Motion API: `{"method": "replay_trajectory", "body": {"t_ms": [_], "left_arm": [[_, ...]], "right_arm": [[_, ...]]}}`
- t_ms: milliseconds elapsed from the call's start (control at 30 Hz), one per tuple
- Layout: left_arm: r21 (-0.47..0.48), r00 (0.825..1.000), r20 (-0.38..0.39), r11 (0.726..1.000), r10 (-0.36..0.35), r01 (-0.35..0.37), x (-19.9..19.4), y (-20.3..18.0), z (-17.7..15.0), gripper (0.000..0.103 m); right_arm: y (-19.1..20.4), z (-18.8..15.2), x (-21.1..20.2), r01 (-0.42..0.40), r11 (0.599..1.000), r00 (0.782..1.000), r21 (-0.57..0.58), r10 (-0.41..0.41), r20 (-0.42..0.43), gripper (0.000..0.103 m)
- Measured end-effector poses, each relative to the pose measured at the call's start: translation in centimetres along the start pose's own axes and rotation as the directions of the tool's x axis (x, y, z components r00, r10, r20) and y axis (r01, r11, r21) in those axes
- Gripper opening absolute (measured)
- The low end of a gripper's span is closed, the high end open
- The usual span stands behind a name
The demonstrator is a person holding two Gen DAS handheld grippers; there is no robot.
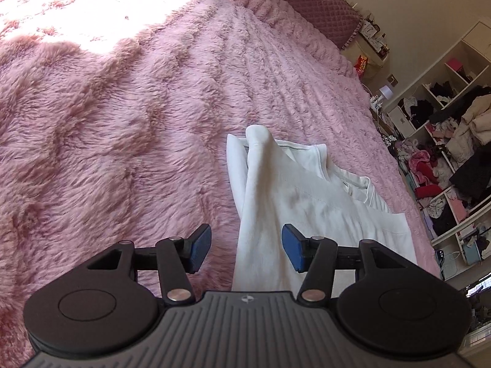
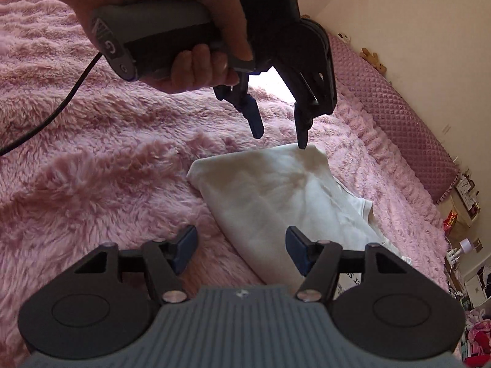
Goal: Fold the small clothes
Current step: 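Grasp the folded sweatshirt edge with both grippers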
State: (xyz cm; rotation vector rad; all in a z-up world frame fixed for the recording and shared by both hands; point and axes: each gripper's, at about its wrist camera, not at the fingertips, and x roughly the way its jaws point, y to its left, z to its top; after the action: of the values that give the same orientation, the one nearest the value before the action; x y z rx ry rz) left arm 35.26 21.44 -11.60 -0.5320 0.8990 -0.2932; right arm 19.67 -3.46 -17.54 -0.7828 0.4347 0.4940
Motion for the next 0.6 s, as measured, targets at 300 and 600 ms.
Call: {"method": "replay_trajectory", "body": {"t_ms": [300, 600], "left_arm": [[-0.095, 0.997, -0.039, 0.993, -0.069, 0.065, 4.2, 2.5, 1.8, 0.063], [-0.234, 0.993, 0.008, 0.965, -0.121, 0.120, 7.9, 3.6, 4.3, 0.064]], "right_arm": [[2.5, 2.2, 3.4, 0.126, 0.980, 0.989, -0.157, -0.112, 0.095, 0.061], [3.7, 2.9, 5.0, 0.242, 0.940, 0.963, -0.240, -0.203, 0.179, 0.063]]}}
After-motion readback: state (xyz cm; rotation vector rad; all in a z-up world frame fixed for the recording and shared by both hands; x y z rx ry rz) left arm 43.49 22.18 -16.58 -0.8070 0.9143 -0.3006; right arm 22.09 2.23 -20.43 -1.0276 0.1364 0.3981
